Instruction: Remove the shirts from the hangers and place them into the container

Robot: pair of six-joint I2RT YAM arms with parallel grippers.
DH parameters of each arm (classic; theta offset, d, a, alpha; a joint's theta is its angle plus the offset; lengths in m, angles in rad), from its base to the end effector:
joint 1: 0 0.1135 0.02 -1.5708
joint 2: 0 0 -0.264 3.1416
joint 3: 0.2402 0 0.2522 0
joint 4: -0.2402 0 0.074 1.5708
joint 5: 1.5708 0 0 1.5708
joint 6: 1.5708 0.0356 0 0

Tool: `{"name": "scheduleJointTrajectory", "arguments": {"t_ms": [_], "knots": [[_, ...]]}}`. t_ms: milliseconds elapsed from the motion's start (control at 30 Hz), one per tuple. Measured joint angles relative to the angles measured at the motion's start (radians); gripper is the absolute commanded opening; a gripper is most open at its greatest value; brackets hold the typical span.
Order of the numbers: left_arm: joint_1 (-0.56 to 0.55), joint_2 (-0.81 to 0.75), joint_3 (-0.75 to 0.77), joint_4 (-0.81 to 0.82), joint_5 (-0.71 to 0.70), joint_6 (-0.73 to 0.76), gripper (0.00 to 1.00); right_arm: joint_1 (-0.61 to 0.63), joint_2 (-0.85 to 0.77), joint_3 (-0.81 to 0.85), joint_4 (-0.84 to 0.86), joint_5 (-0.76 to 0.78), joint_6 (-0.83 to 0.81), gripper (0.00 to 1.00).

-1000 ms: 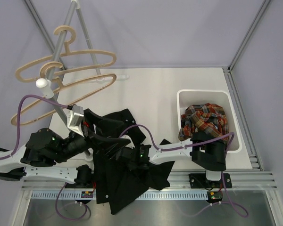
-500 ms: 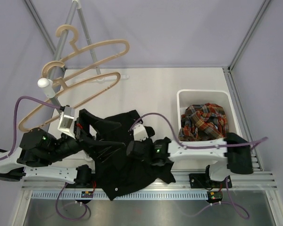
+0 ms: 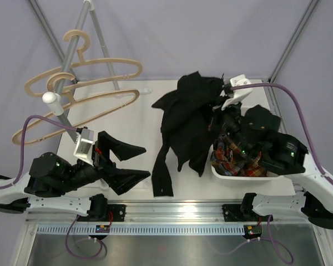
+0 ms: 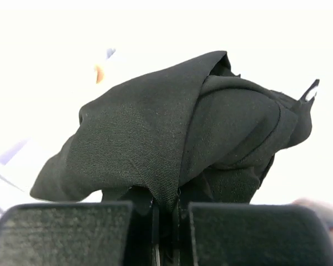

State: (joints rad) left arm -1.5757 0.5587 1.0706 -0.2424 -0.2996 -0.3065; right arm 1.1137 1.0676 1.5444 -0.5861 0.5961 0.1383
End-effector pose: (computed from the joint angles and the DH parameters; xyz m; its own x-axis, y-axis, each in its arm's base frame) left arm 0.0101 -0.0845 0.4545 -0.2899 -0.3383 -0.8953 0.9119 0.1864 -0.3657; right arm 0.0999 0.1578 0.4992 -0.1161 0.0224 -0.9930 -0.4849 0.8712 0.0764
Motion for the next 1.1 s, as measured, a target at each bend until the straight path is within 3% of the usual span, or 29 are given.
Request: {"name": "scheduleJointTrajectory", "arguments": {"t_ms": [200,533,633,1100], "knots": [[0.000,0.061,-0.003,-0.011,0.000,-0.008,0.86,-0.015,-0.014,0.186,0.183,0.043,-0.394,0.00],[0.000,0.114,-0.063,-0.010,0.005,-0.023,0.86,-0.017,0.059,0.624,0.425,0.032,-0.876,0.00],[0.000,0.118,-0.065,-0.011,0.009,-0.027,0.86,-0.017,0.086,0.719,0.456,0.043,-0.938,0.00],[0.000,0.118,-0.066,-0.010,0.018,-0.037,0.86,-0.017,-0.006,0.541,0.484,0.086,-0.982,0.00]]}}
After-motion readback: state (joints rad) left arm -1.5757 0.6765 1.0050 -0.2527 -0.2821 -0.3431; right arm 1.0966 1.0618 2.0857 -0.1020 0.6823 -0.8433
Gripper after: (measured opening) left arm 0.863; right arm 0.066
